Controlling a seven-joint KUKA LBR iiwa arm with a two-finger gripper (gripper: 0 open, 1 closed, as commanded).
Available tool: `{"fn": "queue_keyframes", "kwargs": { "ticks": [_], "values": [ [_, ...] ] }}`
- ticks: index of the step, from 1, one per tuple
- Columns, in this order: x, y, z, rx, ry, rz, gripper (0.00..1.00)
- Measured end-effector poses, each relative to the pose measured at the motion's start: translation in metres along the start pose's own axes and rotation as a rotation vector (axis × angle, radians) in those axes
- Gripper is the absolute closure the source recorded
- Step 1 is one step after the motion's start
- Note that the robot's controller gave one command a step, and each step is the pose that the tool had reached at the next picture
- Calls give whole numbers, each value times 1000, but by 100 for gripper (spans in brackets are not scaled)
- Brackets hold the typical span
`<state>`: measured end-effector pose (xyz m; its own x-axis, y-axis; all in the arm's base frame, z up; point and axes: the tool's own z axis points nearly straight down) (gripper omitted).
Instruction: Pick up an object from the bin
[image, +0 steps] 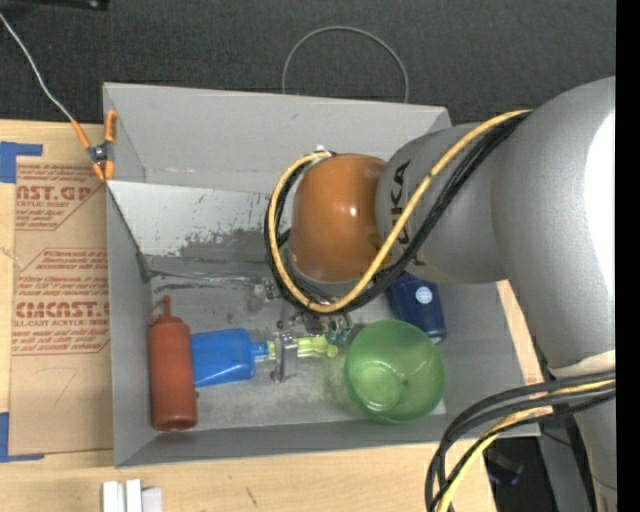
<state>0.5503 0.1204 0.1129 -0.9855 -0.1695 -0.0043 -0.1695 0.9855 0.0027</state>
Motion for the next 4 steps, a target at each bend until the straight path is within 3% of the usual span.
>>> {"fn": "queue_keyframes", "kwargs": {
  "ticks": [1,2,3,4],
  "values": [
    [2,-3,-6,0,0,-30,0],
    [6,2,44,-2,0,25,0],
    [9,-5,43,-2,-1,137,100],
    [9,-5,43,-2,-1,137,100]
  ]
}}
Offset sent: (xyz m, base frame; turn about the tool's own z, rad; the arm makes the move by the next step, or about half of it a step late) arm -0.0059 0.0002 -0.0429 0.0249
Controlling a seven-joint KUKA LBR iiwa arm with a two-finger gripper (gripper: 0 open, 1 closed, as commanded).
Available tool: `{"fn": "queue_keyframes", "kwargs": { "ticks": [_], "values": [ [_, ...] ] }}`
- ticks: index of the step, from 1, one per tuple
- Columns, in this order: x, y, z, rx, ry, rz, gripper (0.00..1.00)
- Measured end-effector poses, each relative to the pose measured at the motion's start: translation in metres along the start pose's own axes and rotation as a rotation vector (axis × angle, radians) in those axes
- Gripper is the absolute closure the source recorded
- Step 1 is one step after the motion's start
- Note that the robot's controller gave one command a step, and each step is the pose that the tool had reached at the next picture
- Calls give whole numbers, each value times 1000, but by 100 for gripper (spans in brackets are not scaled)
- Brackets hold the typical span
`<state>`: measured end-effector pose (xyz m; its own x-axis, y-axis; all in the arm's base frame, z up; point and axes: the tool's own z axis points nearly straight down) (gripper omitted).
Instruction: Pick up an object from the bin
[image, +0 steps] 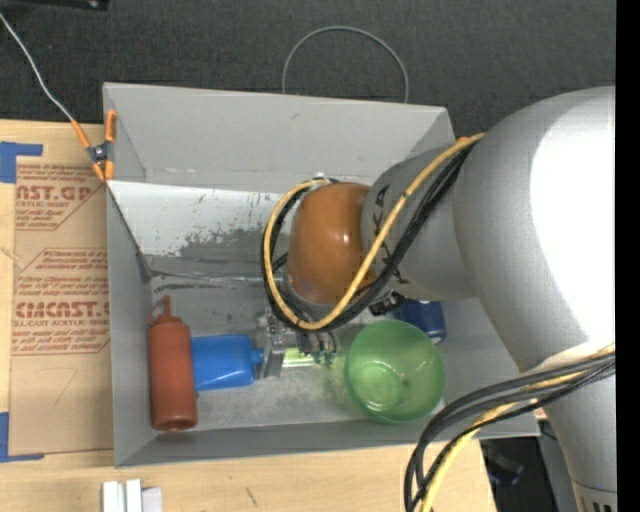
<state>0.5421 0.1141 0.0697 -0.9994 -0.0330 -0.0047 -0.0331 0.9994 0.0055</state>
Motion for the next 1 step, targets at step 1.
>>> {"fn": "queue_keyframes", "kwargs": {
  "ticks": [1],
  "values": [
    [6,5,-45,-1,-1,-5,100]
  ]
}}
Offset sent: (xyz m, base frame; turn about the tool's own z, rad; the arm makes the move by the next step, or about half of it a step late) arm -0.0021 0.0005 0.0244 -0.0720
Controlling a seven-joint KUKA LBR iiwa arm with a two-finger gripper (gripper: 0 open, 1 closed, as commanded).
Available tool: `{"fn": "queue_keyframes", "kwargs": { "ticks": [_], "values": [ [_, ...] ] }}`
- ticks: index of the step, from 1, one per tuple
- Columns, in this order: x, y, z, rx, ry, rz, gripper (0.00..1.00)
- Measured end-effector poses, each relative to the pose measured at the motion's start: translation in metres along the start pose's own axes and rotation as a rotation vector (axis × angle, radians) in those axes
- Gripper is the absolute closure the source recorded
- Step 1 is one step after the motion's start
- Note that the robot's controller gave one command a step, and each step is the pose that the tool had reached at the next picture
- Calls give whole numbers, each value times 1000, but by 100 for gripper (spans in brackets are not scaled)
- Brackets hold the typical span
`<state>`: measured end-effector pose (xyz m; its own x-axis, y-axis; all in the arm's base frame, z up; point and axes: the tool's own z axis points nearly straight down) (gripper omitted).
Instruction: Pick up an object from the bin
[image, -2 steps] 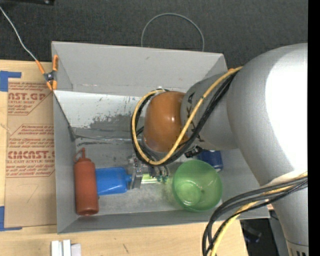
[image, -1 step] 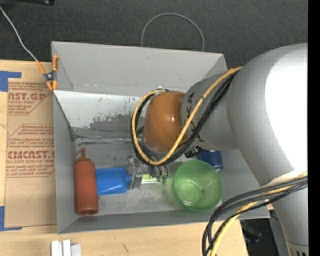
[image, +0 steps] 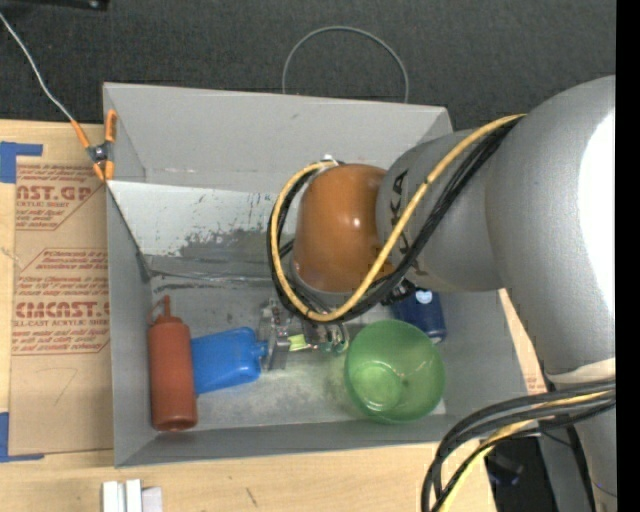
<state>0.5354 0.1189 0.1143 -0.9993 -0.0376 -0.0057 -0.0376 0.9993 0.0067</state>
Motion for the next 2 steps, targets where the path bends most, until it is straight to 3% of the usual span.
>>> {"fn": "queue_keyframes", "kwargs": {
  "ticks": [1,2],
  "values": [
    [-4,-4,22,1,2,-68,100],
    [-15,-6,-63,-1,3,12,100]
  ]
}}
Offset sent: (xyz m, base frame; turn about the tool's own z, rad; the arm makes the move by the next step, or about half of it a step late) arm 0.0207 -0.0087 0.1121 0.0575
